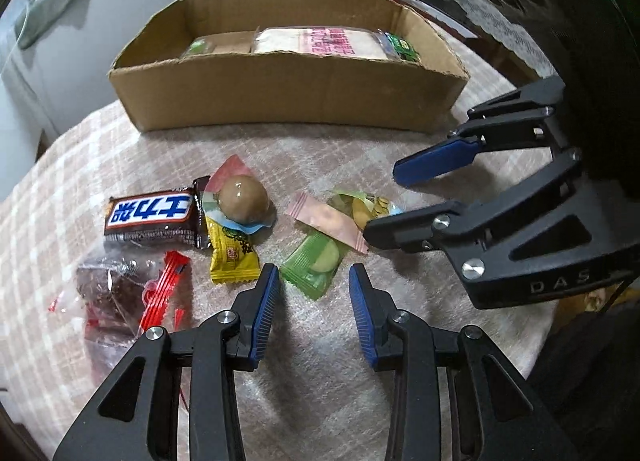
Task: Organize snacks
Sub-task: 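Grasp the green-capped egg candy with the right tool while the left tool grasps the light green candy, then carry the egg candy and light green candy into the box and open both tools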
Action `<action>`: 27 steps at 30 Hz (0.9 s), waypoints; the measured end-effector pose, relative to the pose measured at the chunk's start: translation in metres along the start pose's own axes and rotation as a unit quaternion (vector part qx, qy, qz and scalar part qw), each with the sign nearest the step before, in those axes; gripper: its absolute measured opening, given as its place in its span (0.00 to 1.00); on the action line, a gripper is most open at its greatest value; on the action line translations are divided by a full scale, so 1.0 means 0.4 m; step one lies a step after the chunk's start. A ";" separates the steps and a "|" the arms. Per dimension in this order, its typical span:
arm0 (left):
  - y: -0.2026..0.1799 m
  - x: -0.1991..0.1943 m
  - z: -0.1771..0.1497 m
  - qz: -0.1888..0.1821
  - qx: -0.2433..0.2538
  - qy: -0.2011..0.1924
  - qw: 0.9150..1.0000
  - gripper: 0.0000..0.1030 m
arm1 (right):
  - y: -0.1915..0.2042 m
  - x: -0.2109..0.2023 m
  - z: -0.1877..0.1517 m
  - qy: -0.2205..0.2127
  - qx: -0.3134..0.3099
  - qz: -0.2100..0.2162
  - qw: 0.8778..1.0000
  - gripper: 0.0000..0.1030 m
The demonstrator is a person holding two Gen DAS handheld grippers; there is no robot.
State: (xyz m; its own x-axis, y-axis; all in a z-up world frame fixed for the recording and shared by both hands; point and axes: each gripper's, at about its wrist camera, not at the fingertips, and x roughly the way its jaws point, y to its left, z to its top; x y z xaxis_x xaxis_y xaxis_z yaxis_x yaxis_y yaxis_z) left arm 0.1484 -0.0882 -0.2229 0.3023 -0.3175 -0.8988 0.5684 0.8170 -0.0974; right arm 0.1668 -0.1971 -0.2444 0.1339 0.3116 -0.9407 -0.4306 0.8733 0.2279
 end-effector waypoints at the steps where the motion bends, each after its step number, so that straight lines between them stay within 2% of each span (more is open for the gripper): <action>1: -0.004 0.002 0.003 0.003 0.004 -0.001 1.000 0.32 | -0.003 0.001 0.000 0.000 0.008 0.004 1.000 0.50; 3: -0.015 0.008 0.002 0.004 0.005 -0.003 1.000 0.32 | -0.003 0.002 -0.001 0.000 0.016 0.006 1.000 0.50; 7: -0.026 0.018 0.016 0.004 0.003 -0.011 1.000 0.32 | 0.022 0.004 -0.009 0.000 0.007 -0.002 1.000 0.34; 11: -0.036 0.028 0.028 0.008 0.007 -0.020 1.000 0.24 | 0.024 0.004 -0.010 -0.003 0.011 -0.011 1.000 0.32; 27: 0.004 0.016 -0.001 -0.015 -0.069 -0.029 0.997 0.23 | -0.020 -0.028 -0.050 -0.011 0.047 -0.004 0.999 0.29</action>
State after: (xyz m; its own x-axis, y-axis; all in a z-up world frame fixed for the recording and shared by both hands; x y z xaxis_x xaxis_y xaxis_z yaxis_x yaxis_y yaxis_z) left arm 0.1509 -0.0887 -0.2289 0.3326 -0.3670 -0.8687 0.4679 0.8640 -0.1858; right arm 0.1508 -0.2151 -0.2407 0.1574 0.3109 -0.9373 -0.3432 0.9072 0.2433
